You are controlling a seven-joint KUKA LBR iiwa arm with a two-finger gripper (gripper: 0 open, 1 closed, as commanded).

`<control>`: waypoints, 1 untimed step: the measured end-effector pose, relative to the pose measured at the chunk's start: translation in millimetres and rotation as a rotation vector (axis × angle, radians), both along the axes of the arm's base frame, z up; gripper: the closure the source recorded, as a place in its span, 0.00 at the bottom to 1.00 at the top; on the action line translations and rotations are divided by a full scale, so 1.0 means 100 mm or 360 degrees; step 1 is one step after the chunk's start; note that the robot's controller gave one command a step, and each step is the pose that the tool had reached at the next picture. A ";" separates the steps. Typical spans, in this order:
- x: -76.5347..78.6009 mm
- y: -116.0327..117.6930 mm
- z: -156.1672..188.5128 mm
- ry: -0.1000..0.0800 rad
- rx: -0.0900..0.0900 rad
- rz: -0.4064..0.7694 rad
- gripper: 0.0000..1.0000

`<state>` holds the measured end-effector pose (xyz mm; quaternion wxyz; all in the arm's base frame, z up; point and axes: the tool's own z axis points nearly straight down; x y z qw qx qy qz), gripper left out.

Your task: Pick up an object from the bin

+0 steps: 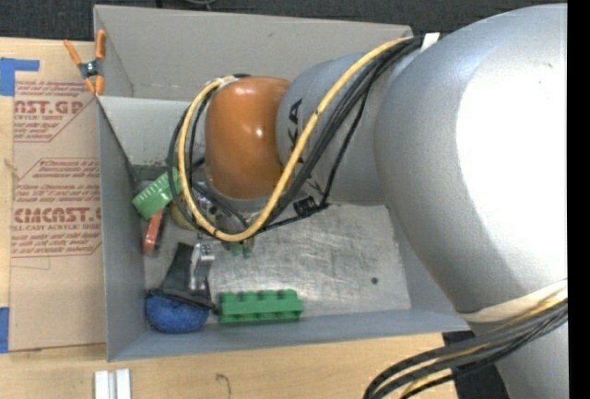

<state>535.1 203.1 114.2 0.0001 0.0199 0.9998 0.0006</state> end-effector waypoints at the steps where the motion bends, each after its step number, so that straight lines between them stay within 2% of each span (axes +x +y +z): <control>1: 0.00 0.00 0.00 -0.0001 0.0000 0.0000 1.00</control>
Offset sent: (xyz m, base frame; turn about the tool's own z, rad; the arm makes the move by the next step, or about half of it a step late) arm 0.0000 0.0000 0.0000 0.0000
